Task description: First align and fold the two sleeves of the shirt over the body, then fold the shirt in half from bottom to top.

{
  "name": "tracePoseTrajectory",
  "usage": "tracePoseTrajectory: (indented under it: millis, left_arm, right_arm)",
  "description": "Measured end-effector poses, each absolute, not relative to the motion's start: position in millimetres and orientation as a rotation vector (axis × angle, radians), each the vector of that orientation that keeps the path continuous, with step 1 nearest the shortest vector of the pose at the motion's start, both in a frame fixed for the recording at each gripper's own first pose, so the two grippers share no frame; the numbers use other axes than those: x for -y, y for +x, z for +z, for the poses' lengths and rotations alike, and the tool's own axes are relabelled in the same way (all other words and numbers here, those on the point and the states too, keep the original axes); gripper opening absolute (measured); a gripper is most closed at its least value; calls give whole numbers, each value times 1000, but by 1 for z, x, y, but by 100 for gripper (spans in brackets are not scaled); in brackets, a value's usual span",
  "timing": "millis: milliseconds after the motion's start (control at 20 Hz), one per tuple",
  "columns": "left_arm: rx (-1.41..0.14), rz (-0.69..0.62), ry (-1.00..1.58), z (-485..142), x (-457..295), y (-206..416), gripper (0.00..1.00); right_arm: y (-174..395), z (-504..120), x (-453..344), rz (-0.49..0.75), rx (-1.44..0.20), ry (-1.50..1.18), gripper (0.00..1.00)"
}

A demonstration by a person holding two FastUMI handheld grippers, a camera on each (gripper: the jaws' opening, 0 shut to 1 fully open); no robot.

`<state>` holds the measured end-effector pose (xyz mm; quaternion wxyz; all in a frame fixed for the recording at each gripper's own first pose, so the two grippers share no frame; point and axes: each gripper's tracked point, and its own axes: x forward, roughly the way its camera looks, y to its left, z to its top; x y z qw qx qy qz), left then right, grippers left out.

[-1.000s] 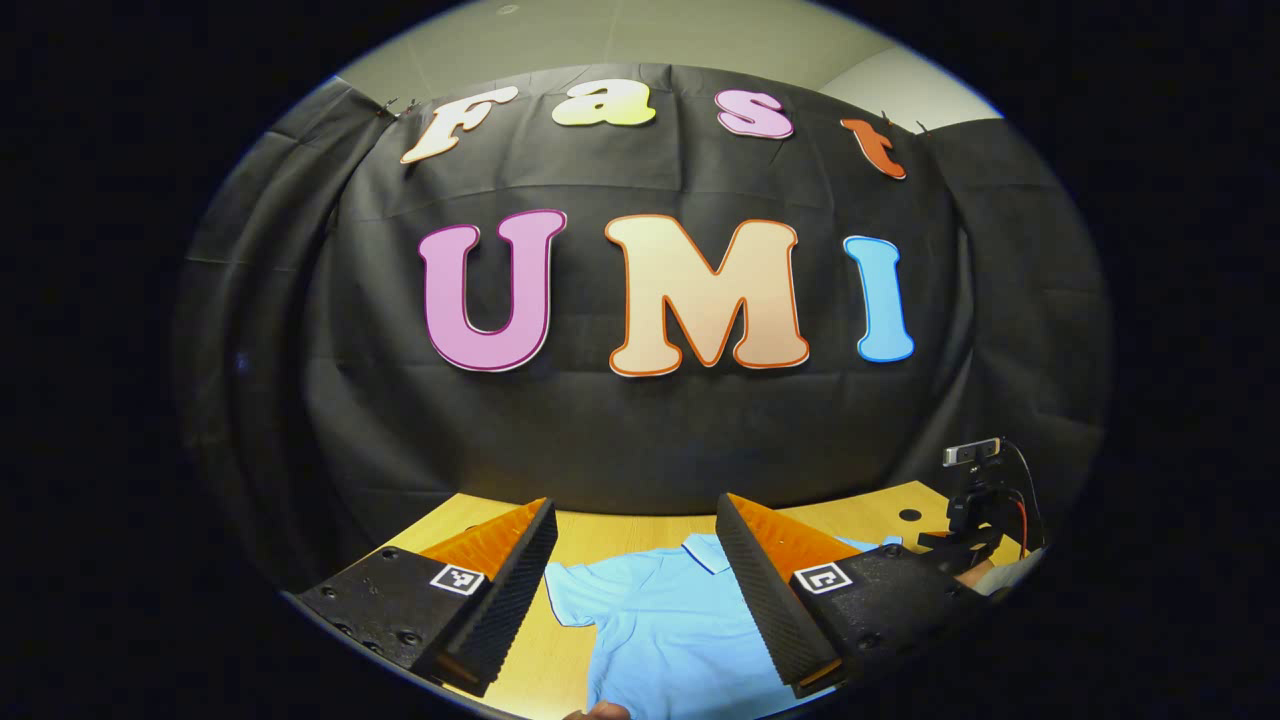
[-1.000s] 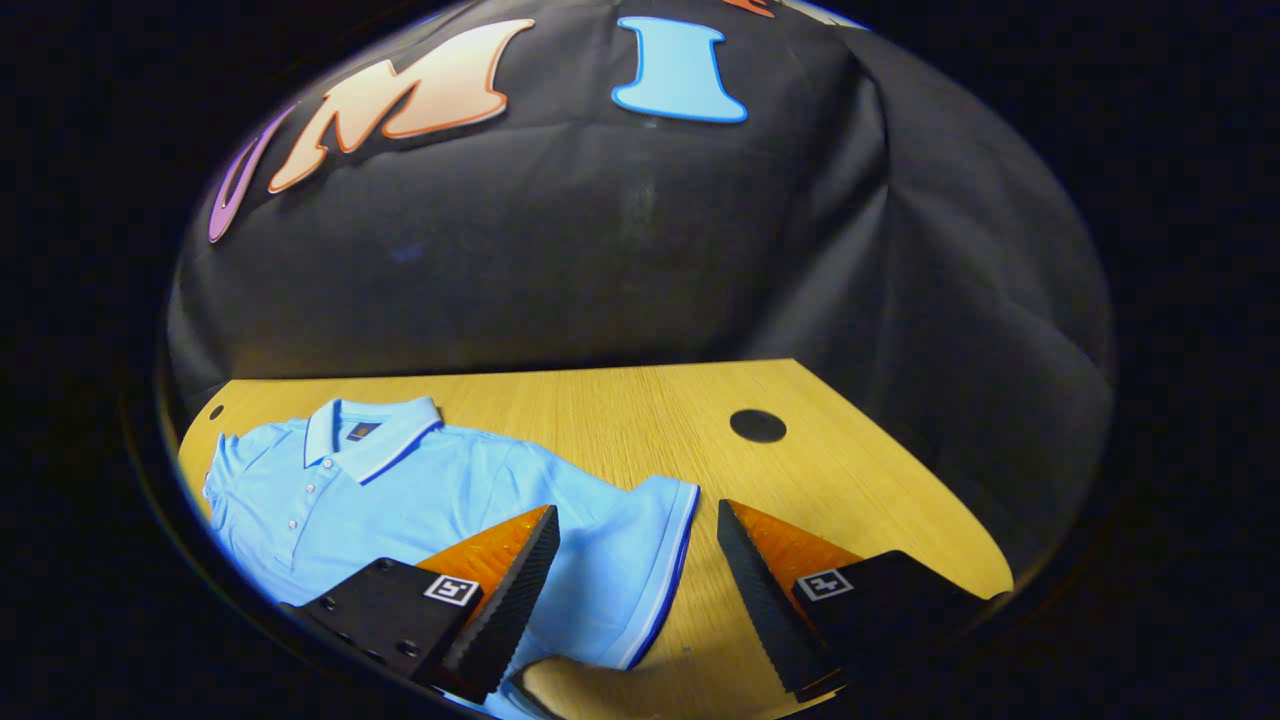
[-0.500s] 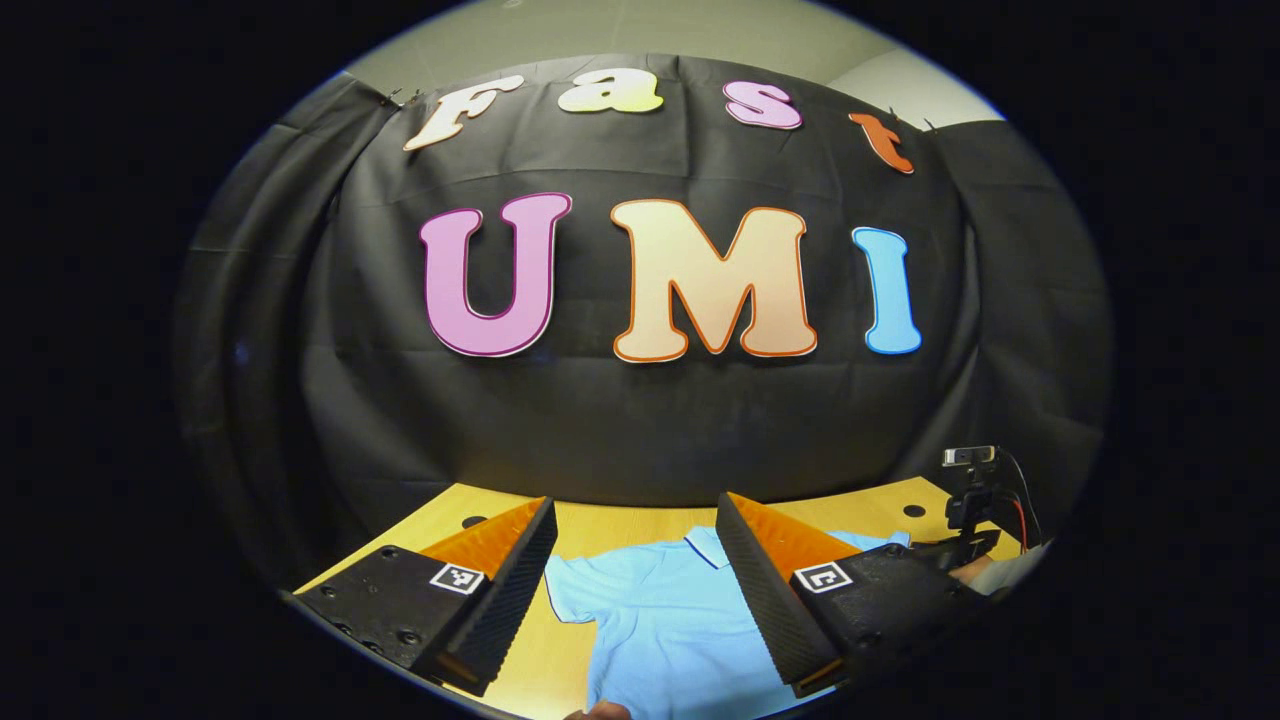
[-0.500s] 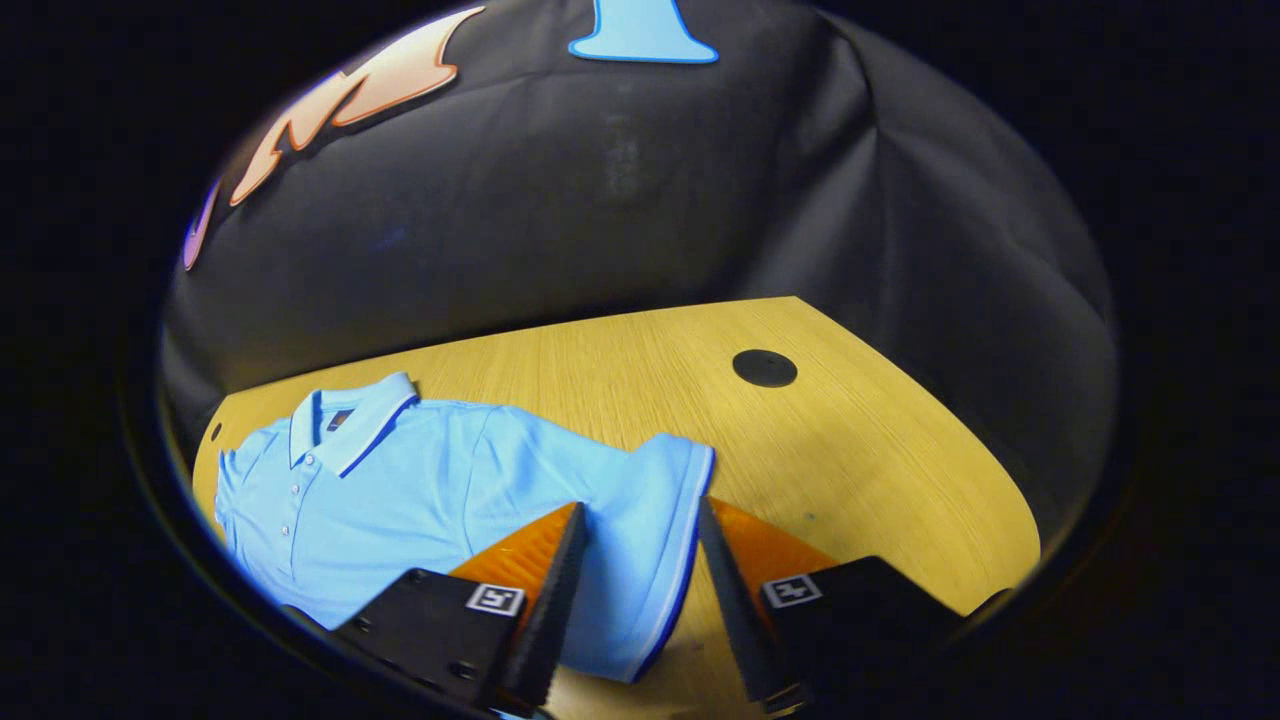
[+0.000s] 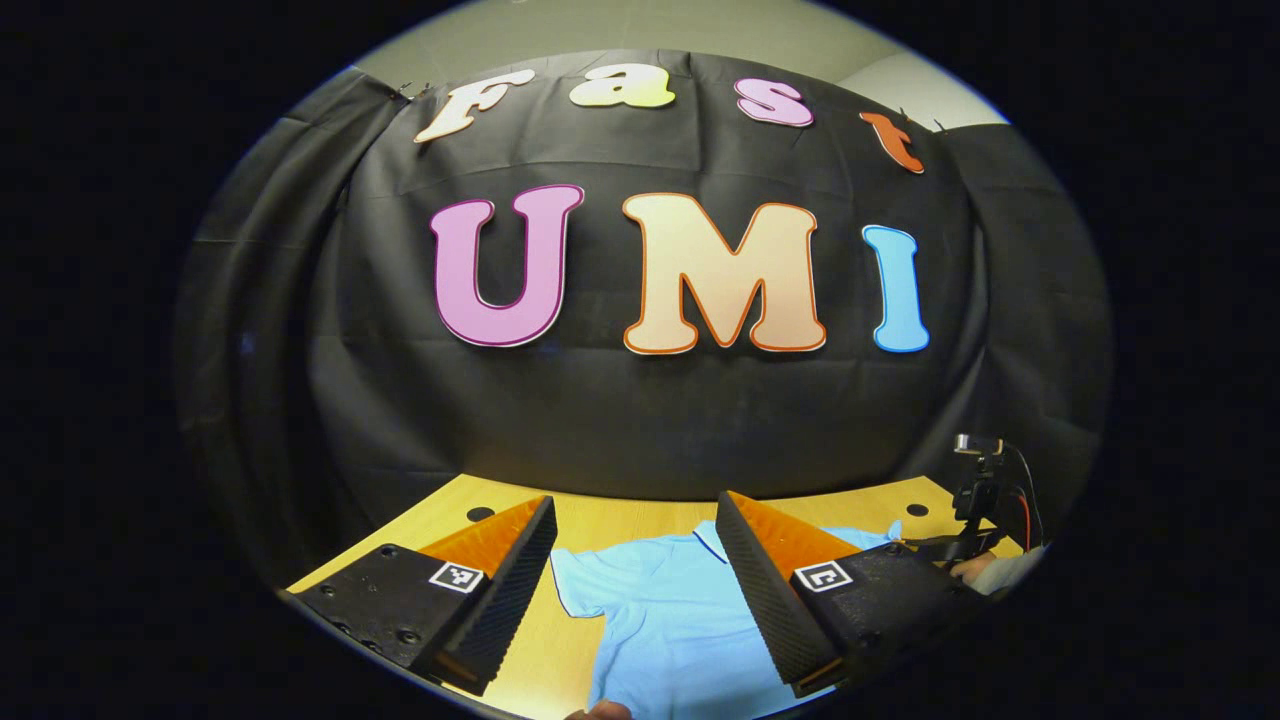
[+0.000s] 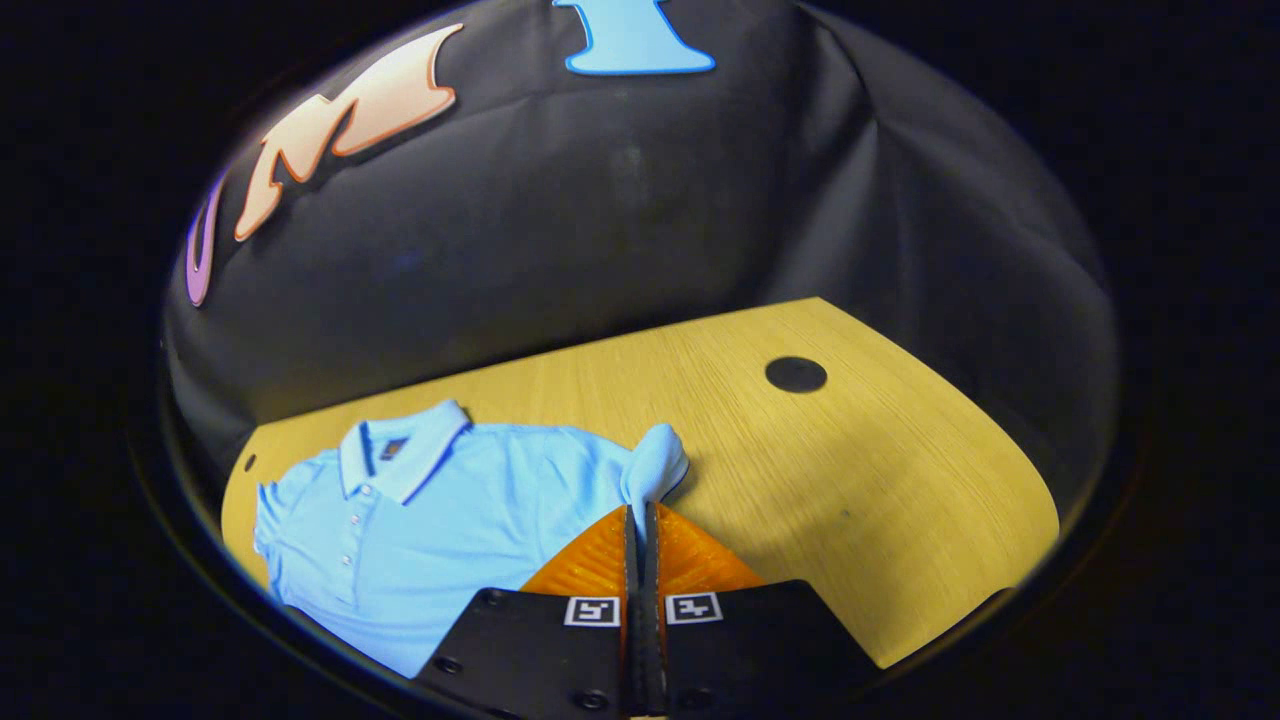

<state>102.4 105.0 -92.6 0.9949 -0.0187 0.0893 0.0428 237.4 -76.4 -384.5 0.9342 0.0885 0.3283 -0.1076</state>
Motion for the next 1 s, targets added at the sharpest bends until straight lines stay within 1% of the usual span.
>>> tracePoseTrajectory:
  millis: [150,300,600,650,700,900,950,1000]
  left_arm:
    - [-185,88,-46,-97,-106,101,96]
    - [-190,88,-46,-99,-108,98,96]
    - [-210,118,-42,-108,-125,92,96]
    - [-213,126,-46,-111,-129,93,96]
    - [-213,130,-51,-113,-132,94,96]
    - [-224,143,-57,-127,-138,106,96]
    - [-225,142,-63,-131,-140,112,96]
    - [-227,142,-71,-135,-140,118,96]
  right_arm:
    - [245,-367,37,-142,-640,210,2]
    - [250,-370,-5,-84,-640,236,2]
    - [252,-394,-49,-53,-693,274,3]
    - [249,-393,-52,-52,-705,281,7]
    - [248,-393,-55,-42,-708,287,3]
    - [247,-351,-49,2,-621,208,98]
    - [245,-337,-46,13,-594,186,95]
    - [242,-323,-43,20,-567,170,98]
